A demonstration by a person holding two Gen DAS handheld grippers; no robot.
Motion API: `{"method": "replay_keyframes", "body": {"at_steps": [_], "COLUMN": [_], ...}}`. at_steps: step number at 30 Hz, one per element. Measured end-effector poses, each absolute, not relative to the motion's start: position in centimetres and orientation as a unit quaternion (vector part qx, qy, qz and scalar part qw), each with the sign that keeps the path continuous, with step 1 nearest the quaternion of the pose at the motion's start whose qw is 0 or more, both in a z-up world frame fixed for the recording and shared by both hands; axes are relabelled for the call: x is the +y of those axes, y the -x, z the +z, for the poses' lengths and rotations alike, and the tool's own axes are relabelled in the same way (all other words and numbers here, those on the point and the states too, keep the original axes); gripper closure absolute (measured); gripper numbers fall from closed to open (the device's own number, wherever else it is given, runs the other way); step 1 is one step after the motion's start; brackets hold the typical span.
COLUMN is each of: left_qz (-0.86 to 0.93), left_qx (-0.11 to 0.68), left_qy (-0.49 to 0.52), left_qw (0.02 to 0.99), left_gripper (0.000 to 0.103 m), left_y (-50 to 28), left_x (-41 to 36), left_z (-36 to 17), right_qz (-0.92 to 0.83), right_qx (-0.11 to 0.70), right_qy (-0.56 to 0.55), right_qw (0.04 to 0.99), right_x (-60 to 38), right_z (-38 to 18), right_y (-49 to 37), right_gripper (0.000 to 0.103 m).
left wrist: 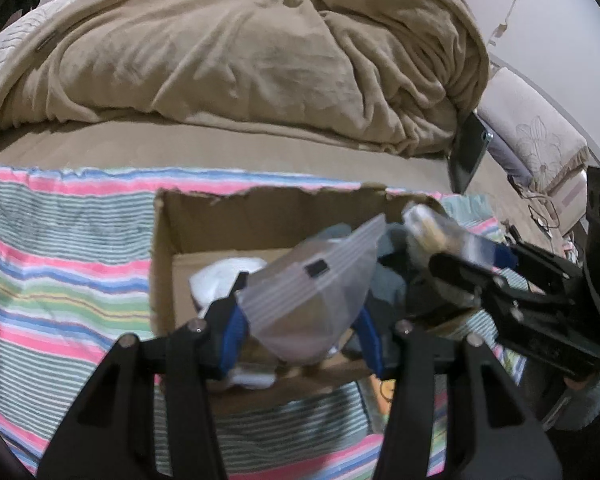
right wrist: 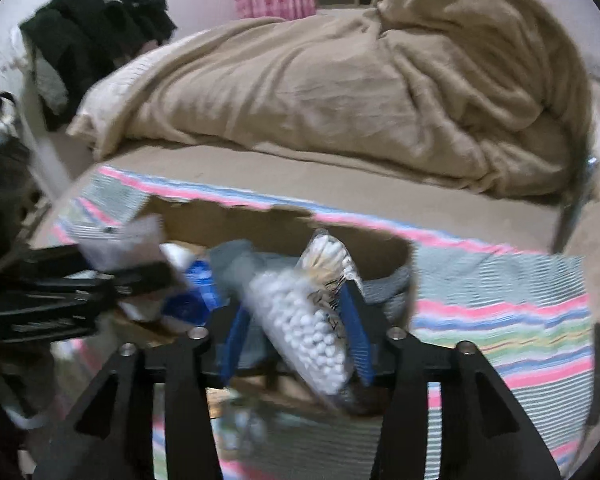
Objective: Organize objects
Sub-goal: 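Place the plastic bag and cotton swab bag into the box, opening both tools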
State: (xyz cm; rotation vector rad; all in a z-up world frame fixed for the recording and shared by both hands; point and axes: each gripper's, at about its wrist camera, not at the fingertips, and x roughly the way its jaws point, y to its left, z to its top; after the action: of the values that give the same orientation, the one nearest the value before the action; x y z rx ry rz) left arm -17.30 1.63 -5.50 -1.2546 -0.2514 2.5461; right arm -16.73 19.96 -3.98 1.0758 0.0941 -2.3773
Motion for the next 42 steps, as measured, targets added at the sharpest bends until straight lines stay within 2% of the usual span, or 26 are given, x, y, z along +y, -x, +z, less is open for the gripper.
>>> {"method": "replay_keyframes", "body": {"at_steps": [2,4,7,13,21,26,36,37,40,42], "left_qz": [0.881,0.88,0.88,0.884,0.889,0.887,0.886,0.887,0.889,0.89], "left_qx": [-0.091,-0.091,-0.098,-0.099,-0.097,-0.099,-0.099,-0.098,-0.095,-0.092], "left_qy": [0.441,0.444,0.44,0.431,0.423,0.43,0.432,0.432,0.43,0.429], "left_qw": [0.145,0.145,0.15,0.153,0.145,0.139,0.134,0.133,0.128,0.124], "left_gripper": [0.051,0.05,0.039,0.032,0.03,0.03,0.03,0.03,0.03,0.03], "left_y": [17.2,17.1,16.7,15.9,15.0,14.8,13.7,13.6,12.8,12.3], "left_x": [1.7,1.8,1.7,1.5,0.5,0.1,-0.4,-0.4,-0.6,-0.8], "left_z": [-5.7,-5.7,-5.4,-4.2,-3.3,-3.6,-3.6,-3.5,-3.3,-3.2], "right_qz": [-0.872,-0.872,-0.865,-0.849,-0.832,-0.84,-0.85,-0.852,-0.859,-0.861], "right_qx": [0.024,0.021,-0.014,-0.069,-0.061,-0.027,-0.04,-0.036,-0.024,-0.018], "right_qy": [-0.406,-0.407,-0.414,-0.424,-0.454,-0.454,-0.446,-0.443,-0.436,-0.433], "right_qw": [0.274,0.273,0.283,0.307,0.314,0.294,0.278,0.275,0.268,0.266], "right_x": [19.7,19.6,20.4,22.1,20.8,19.5,20.4,20.4,20.5,20.4], "right_z": [-4.1,-4.1,-3.8,-3.4,-5.5,-6.4,-5.7,-5.5,-4.9,-4.7], "right_y": [16.6,16.4,16.5,16.3,16.6,16.7,16.0,15.8,14.9,14.4], "right_gripper": [0.046,0.046,0.046,0.045,0.043,0.037,0.036,0.036,0.023,0.021]}}
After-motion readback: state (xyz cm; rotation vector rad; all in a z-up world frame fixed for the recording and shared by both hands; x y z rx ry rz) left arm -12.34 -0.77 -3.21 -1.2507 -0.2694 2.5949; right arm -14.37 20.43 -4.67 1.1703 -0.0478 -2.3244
